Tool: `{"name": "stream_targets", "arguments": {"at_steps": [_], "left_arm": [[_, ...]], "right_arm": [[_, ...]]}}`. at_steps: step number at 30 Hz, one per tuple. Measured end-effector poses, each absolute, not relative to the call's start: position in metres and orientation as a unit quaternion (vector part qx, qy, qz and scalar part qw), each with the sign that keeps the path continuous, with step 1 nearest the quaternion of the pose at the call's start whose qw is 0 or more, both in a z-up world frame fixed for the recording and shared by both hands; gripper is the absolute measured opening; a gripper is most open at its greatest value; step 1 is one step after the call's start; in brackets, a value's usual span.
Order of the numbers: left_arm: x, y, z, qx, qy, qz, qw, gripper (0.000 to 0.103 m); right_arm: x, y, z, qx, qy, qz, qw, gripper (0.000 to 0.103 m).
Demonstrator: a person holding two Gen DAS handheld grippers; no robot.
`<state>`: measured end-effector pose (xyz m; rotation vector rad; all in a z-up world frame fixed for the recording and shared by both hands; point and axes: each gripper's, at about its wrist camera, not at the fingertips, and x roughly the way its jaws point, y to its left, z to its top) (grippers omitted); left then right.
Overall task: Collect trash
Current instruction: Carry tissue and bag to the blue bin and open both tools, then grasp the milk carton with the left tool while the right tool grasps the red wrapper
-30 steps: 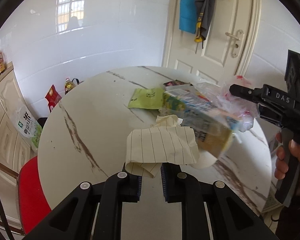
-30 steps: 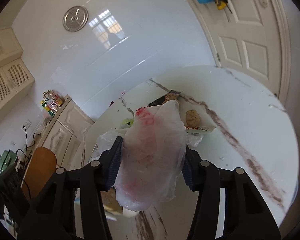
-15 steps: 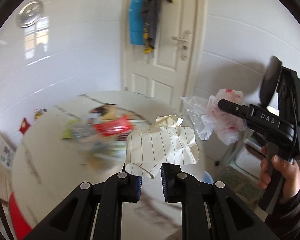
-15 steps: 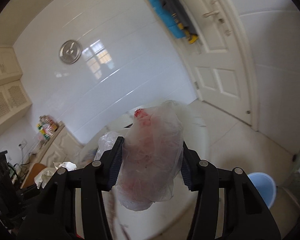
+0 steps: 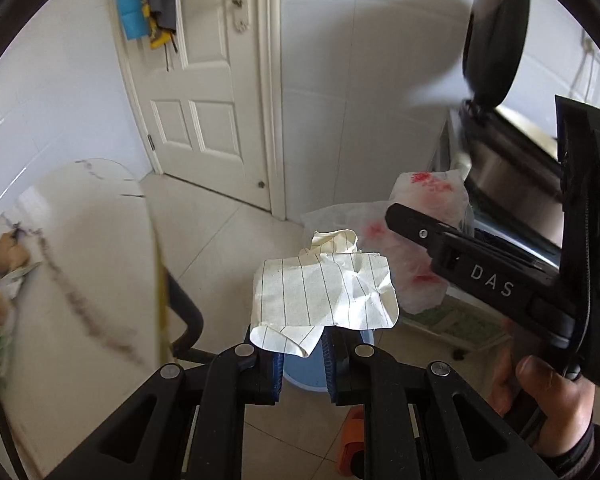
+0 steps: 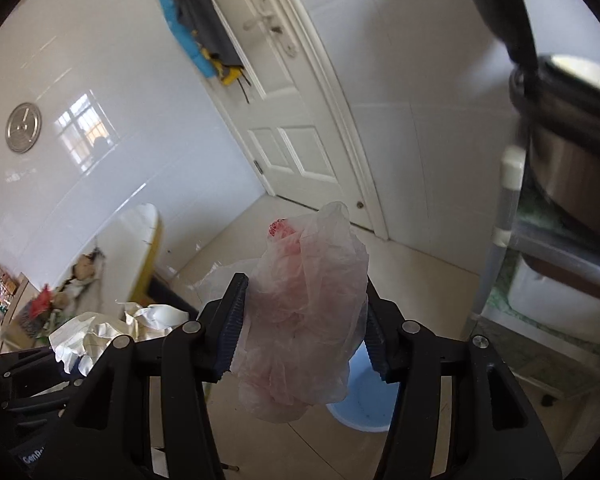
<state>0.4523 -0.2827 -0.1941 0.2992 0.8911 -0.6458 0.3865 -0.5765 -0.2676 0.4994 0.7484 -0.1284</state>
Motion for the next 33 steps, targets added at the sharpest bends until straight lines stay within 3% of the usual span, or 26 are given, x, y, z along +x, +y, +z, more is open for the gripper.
{"name": "stream_targets", "arguments": {"at_steps": [1,3,5,8,10,11,12,19,26,33], "left_arm": [[0.457,-0.294,-0.198,0.146,0.427,-0.305,0.839,0.013],[0.471,-0.305,-0.212,0.151,0.439,-0.298,0.834,0.014],[0.489,-0.317,-0.228,0.149,0.449,-0.296,0.83,0.014],[0.509,-0.333,-0.245,0.163,0.46,-0.286,0.825,0.017],[0.52,-0.344,-0.252,0.169,0.463,-0.283,0.823,0.032],[0.524,-0.349,-0.256,0.17,0.465,-0.28,0.822,0.054],[0.527,-0.352,-0.26,0.171,0.464,-0.273,0.825,0.07],[0.528,-0.383,-0.256,0.165,0.455,-0.259,0.836,0.073],[0.467,-0.325,-0.186,0.145,0.391,-0.267,0.869,0.075],[0.417,-0.234,-0.132,0.146,0.296,-0.2,0.923,0.093]], "right_arm": [[0.388,-0.582,-0.278,0.245,0.364,-0.066,0.896,0.059],[0.397,-0.592,-0.293,0.249,0.372,-0.075,0.891,0.079],[0.405,-0.601,-0.304,0.258,0.38,-0.079,0.885,0.088],[0.396,-0.613,-0.317,0.261,0.386,-0.088,0.88,0.088],[0.39,-0.619,-0.318,0.255,0.388,-0.106,0.879,0.093],[0.386,-0.621,-0.317,0.25,0.386,-0.114,0.881,0.095],[0.381,-0.623,-0.313,0.245,0.382,-0.125,0.882,0.099],[0.357,-0.633,-0.291,0.225,0.365,-0.155,0.89,0.101],[0.34,-0.608,-0.249,0.198,0.346,-0.138,0.906,0.101],[0.322,-0.551,-0.187,0.164,0.3,-0.097,0.935,0.103]]}}
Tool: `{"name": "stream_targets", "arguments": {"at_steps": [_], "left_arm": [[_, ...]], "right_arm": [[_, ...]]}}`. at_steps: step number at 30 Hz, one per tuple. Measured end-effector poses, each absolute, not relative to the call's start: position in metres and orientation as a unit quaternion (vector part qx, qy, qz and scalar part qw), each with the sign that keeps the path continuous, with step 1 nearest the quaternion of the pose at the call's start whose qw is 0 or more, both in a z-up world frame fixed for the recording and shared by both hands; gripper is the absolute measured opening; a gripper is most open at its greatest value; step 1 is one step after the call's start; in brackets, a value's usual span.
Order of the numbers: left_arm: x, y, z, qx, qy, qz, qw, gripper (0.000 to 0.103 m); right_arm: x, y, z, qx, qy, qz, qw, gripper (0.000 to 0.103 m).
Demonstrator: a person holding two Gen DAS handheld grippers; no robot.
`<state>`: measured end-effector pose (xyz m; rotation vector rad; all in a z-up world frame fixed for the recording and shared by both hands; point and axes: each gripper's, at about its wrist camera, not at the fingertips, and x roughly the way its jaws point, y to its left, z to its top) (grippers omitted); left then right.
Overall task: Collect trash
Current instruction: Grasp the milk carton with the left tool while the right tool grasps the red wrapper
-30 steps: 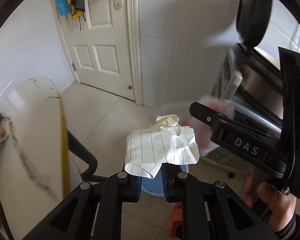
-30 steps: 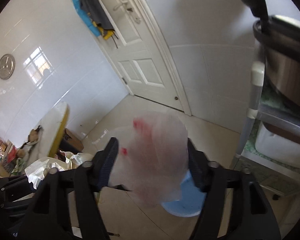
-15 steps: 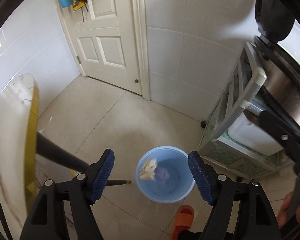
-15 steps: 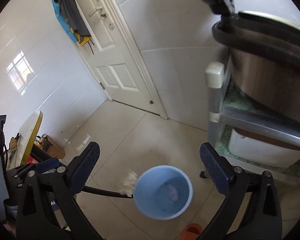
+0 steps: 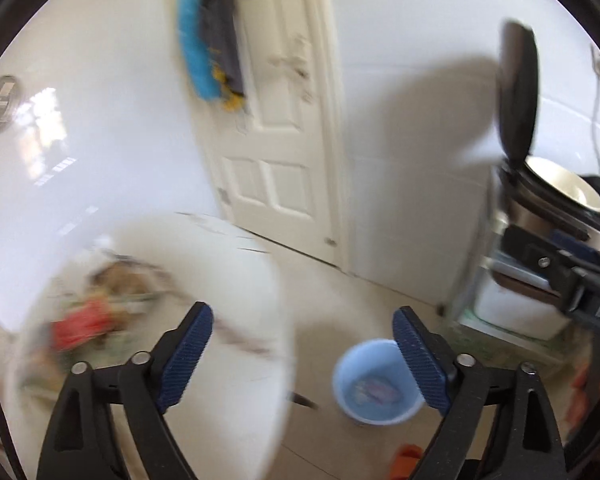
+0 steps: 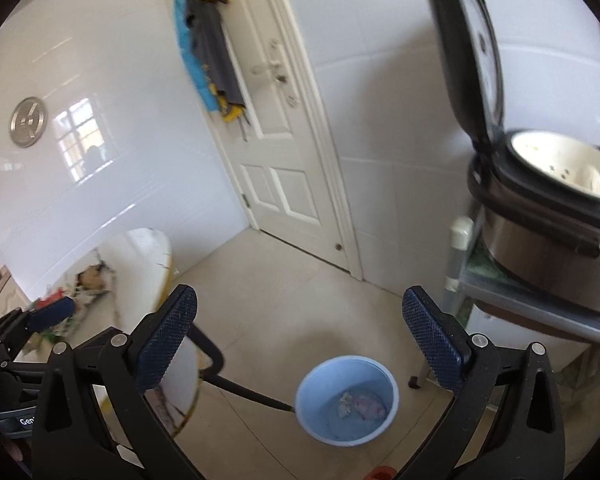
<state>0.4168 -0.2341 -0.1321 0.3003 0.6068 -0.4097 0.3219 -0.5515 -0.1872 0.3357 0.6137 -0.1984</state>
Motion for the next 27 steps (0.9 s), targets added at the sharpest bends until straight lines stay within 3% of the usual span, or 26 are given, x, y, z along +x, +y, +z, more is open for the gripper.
{"name": "stream_targets", "arguments": {"at_steps": [7,16,19,21,23,27], "left_arm": [[0.396,-0.14,-0.124,0.132,0.261,-0.062,0.954,0.1],[0.444,-0.095,-0.166,0.112,0.34,0.039,0.933,0.1],[0.453,-0.094,-0.174,0.105,0.359,0.016,0.927,0.083],[0.454,-0.091,-0.176,0.081,0.372,-0.021,0.924,0.057],[0.453,-0.087,-0.179,0.057,0.389,-0.055,0.918,0.048],[0.451,-0.06,-0.18,0.045,0.39,-0.07,0.917,0.041]], "right_arm": [[0.321,-0.477,-0.152,0.131,0.288,-0.046,0.948,0.103],[0.348,-0.389,-0.154,0.096,0.326,0.027,0.94,0.103],[0.358,-0.369,-0.16,0.091,0.342,0.042,0.934,0.103],[0.365,-0.358,-0.163,0.085,0.348,0.051,0.932,0.103],[0.373,-0.352,-0.166,0.079,0.352,0.058,0.931,0.103],[0.39,-0.332,-0.171,0.072,0.359,0.075,0.927,0.103]]}}
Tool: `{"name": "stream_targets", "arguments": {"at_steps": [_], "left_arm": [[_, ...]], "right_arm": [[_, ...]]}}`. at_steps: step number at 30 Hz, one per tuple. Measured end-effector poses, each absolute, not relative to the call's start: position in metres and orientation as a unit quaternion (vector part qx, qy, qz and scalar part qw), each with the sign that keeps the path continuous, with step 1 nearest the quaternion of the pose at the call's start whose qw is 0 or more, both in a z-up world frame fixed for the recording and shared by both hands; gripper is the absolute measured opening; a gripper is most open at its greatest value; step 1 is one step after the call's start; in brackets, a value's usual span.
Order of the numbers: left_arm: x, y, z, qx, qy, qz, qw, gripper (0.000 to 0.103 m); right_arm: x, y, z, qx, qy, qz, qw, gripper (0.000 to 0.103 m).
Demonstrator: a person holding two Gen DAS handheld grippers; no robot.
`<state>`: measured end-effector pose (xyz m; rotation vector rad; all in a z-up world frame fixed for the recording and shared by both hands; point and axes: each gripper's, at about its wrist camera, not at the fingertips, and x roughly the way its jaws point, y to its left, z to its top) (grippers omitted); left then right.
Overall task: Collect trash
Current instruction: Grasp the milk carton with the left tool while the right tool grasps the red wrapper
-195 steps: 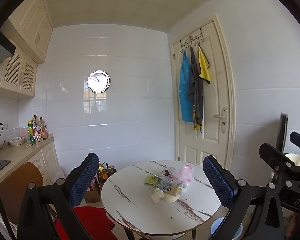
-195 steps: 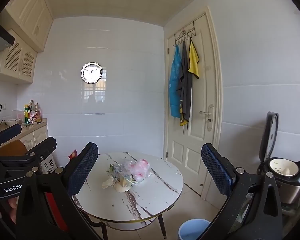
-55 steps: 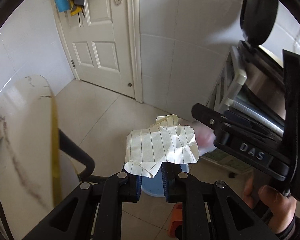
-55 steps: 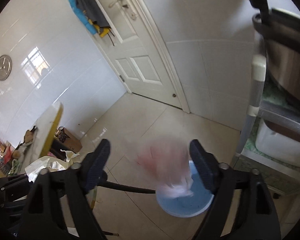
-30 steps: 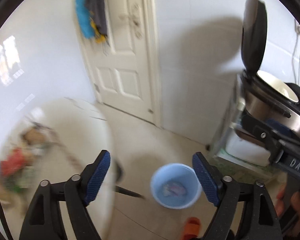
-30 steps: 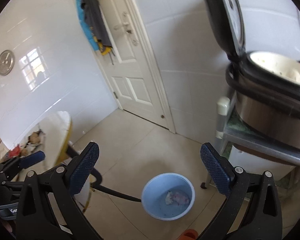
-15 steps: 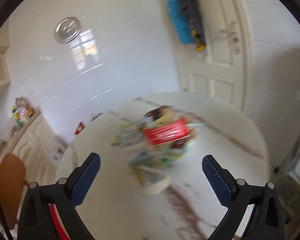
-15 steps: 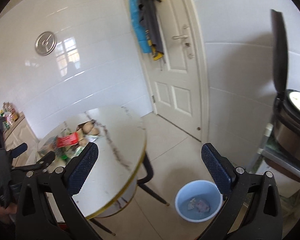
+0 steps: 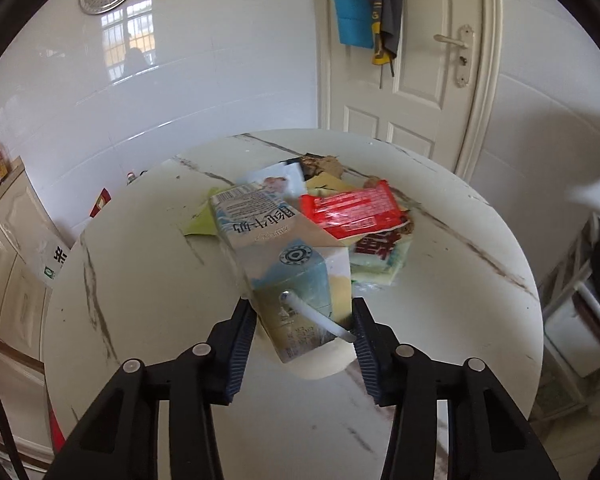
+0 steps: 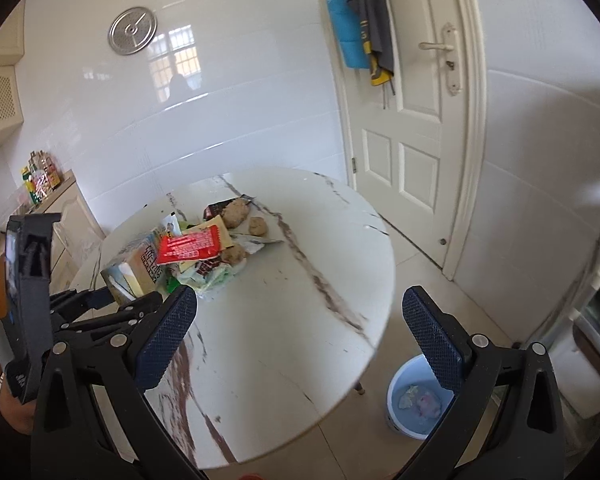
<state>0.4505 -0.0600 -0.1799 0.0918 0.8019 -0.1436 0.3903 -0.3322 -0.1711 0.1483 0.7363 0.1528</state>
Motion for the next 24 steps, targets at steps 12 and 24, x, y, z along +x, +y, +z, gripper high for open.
{"name": "stream_targets", "arguments": {"at_steps": [12,24], "left_arm": [[0.434,0.067,-0.137,0.008,0.378,-0.044,0.925,0.036],[0.432,0.107,-0.142,-0.027,0.404,-0.058,0.913,0.035]], "right_arm": [[0.451,-0.245,-0.196,0.028,0.39,0.135,0.911,0.103],[0.502,-0.182,-0.23,-0.048,0.413,0.164,0.894,0.103]]}}
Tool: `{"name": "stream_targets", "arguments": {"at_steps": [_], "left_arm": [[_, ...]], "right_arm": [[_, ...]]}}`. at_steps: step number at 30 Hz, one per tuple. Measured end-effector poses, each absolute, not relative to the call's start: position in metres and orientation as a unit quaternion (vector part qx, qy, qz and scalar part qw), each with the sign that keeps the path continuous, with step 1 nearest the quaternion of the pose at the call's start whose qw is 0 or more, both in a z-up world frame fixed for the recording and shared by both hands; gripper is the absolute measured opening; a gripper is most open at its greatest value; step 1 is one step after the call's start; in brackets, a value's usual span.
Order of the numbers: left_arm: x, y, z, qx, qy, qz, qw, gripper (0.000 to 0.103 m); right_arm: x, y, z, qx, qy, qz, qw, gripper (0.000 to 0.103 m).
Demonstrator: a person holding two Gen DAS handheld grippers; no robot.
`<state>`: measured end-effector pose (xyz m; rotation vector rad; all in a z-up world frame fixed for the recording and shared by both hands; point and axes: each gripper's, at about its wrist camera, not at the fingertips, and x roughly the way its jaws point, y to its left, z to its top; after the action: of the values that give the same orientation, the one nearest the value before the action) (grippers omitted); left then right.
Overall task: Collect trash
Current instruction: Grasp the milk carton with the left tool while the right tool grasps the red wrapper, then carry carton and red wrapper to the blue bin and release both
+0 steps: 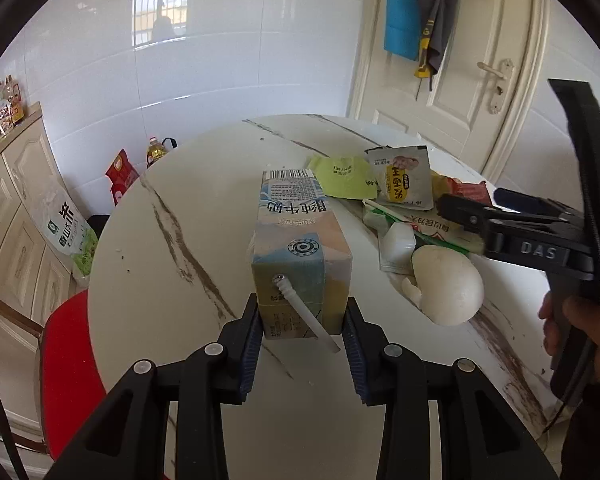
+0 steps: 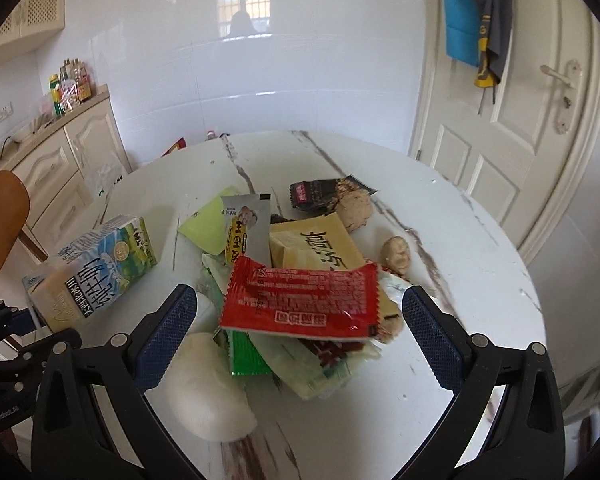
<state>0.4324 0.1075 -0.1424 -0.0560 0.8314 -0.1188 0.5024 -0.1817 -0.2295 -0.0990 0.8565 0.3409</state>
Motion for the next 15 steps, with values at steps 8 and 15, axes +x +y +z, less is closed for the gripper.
{"name": "stream_targets", "arguments": {"at_steps": [8,15], "left_arm": [[0.438,0.104,-0.141,-0.027,0.406,-0.065,0.911,0.035],[0.43,0.097,-0.132,-0.036,0.392,-0.086,0.915,0.034]], "right_arm": [[0.515,-0.195,-0.239,-0.032,0.412,0.157,0.897,0.076],[0.504,-0.22,-0.234,0.008,0.409,0.173,0.896,0.063]]}}
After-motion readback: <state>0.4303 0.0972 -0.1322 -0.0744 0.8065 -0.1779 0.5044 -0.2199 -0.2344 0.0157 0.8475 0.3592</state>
